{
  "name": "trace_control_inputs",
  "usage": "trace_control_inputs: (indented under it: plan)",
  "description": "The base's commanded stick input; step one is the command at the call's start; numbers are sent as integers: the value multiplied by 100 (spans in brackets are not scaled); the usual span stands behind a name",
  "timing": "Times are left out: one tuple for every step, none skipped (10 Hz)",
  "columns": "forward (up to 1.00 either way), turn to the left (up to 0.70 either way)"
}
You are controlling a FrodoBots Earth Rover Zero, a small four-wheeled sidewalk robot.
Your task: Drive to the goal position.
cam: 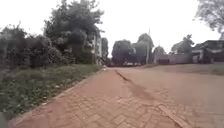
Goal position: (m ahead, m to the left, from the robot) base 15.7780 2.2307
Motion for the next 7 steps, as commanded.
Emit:
trace_control_inputs:
  plan:
    - [70,3]
    - [70,3]
    - [70,2]
    - [70,2]
    - [70,3]
    - [70,3]
    - [70,3]
